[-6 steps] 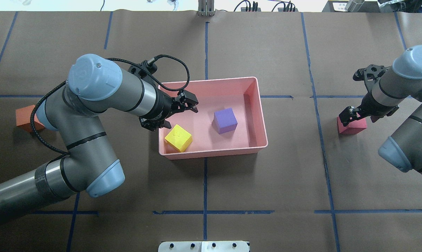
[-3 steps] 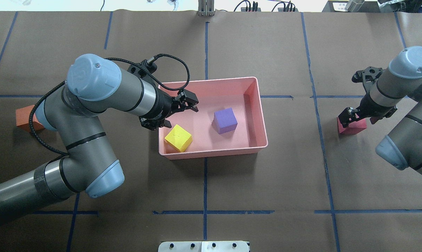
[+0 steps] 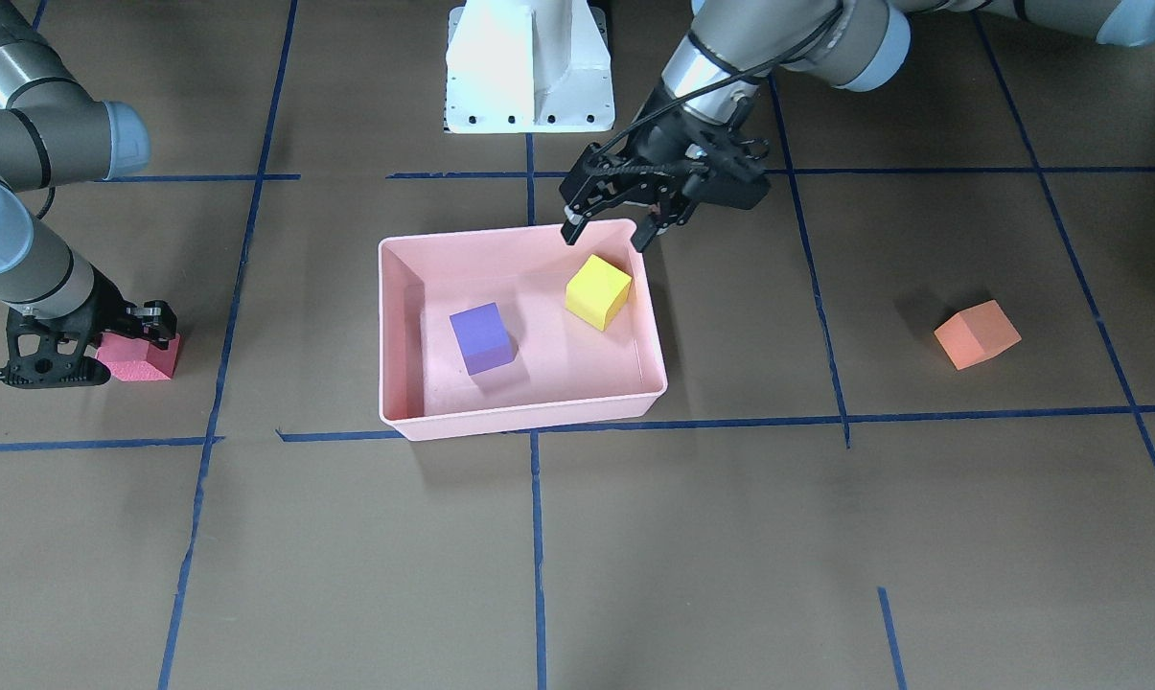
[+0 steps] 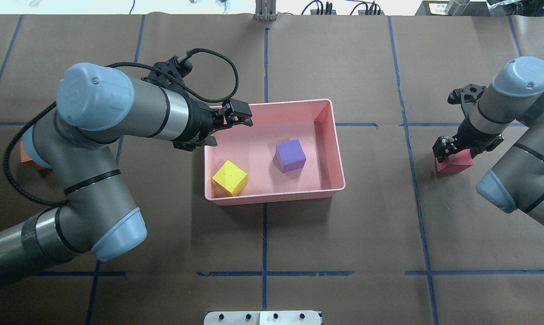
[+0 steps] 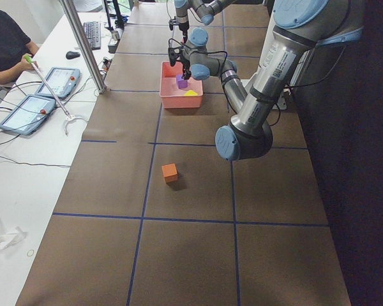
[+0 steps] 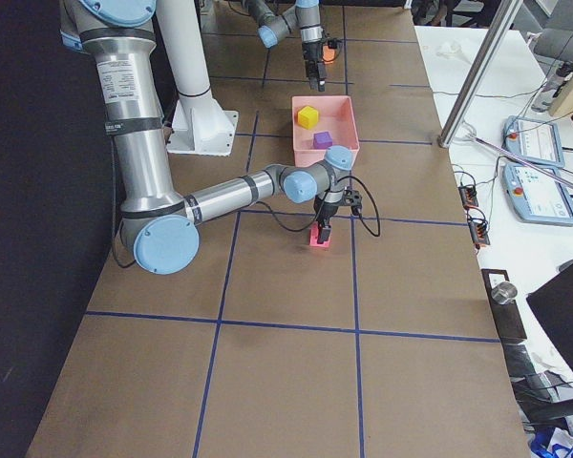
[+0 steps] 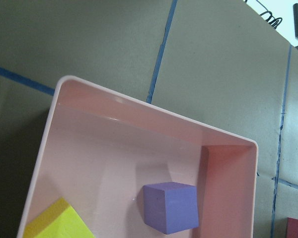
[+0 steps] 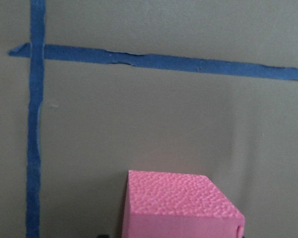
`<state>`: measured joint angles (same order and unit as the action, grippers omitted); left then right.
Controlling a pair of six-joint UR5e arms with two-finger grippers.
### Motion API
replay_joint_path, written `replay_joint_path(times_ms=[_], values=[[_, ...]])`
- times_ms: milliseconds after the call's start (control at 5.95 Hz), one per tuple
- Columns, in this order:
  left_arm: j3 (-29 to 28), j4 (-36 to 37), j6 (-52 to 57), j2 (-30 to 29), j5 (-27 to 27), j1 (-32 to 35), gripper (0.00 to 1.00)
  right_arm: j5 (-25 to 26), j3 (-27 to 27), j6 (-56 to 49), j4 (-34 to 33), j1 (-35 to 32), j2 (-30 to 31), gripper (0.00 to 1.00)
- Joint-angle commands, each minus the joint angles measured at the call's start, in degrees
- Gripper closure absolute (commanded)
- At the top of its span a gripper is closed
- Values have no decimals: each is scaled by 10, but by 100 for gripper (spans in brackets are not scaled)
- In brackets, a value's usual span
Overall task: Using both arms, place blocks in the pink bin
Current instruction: 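Grasp the pink cube with the right gripper while the left arm withdraws, then drop the pink cube into the bin while the left gripper moves to the orange cube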
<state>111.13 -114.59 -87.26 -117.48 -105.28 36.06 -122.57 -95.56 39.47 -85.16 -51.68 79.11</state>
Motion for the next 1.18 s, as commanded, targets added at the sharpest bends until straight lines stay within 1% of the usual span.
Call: replay_joint_path(times_ms=[0,168,336,504,672,840,1008], values=[[78,1,110,118,3,8,0,-5,-33,3,-1,-17,-8,100],[75,4,169,167,4,16,0,-21,-49,12,-7,-33,-48,100],[72,4,277,213,4,43,0,-25,-62,101,-7,-33,-99,100],[51,5,400,239,3,77,0,-26,-85,199,-5,-19,-135,100],[11,5,442,240,-12,113,0,-22,-95,295,-2,13,-174,100],[-32,-24,445,240,-74,143,0,0,-95,373,-2,59,-210,100],[-52,-36,445,241,-97,165,0,63,-94,422,-1,121,-228,99]])
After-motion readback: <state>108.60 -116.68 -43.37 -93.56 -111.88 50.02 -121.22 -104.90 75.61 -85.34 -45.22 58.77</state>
